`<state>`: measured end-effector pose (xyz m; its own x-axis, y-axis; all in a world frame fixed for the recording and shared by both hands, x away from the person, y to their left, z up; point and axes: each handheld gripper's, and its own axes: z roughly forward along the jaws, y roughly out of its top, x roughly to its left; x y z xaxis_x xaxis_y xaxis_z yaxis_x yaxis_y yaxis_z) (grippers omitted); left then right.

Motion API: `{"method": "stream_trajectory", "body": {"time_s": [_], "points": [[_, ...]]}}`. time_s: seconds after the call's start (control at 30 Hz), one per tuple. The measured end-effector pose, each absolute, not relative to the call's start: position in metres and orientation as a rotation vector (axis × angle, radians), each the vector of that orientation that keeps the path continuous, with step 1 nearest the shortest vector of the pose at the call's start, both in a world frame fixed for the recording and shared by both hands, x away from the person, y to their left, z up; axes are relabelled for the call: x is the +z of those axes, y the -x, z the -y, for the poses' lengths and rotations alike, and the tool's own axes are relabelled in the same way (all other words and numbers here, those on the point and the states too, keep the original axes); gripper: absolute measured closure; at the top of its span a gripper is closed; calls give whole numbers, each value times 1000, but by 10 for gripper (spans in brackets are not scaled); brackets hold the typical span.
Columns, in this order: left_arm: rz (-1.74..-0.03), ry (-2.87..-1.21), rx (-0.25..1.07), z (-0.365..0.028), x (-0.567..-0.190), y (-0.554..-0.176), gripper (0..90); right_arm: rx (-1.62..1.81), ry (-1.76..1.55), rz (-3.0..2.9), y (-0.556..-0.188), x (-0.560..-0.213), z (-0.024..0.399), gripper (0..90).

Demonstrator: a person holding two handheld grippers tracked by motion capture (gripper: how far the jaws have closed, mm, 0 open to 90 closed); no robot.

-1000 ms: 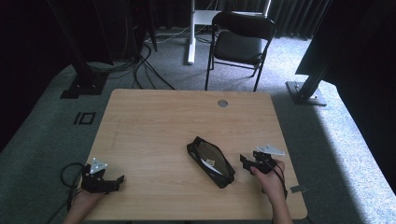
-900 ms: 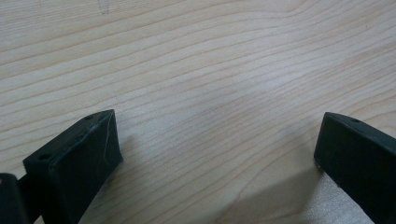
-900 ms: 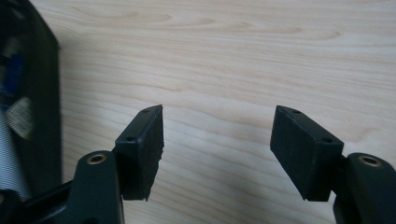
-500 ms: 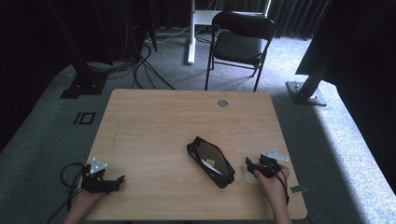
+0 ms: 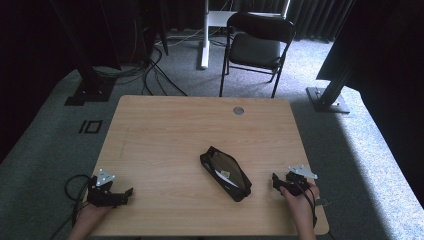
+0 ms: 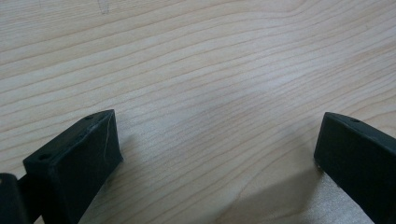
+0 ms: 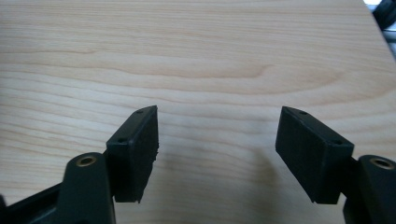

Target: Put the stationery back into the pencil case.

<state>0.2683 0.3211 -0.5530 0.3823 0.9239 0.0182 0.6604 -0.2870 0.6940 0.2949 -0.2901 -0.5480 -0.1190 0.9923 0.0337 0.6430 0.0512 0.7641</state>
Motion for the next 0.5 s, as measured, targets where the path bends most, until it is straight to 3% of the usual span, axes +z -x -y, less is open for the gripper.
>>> {"method": "stream_trajectory", "body": {"time_s": [0.5], "points": [[-1356,-2045,570,-321,-553,-268,6,816,-1692,-1776,-293,-557,299,254]]}}
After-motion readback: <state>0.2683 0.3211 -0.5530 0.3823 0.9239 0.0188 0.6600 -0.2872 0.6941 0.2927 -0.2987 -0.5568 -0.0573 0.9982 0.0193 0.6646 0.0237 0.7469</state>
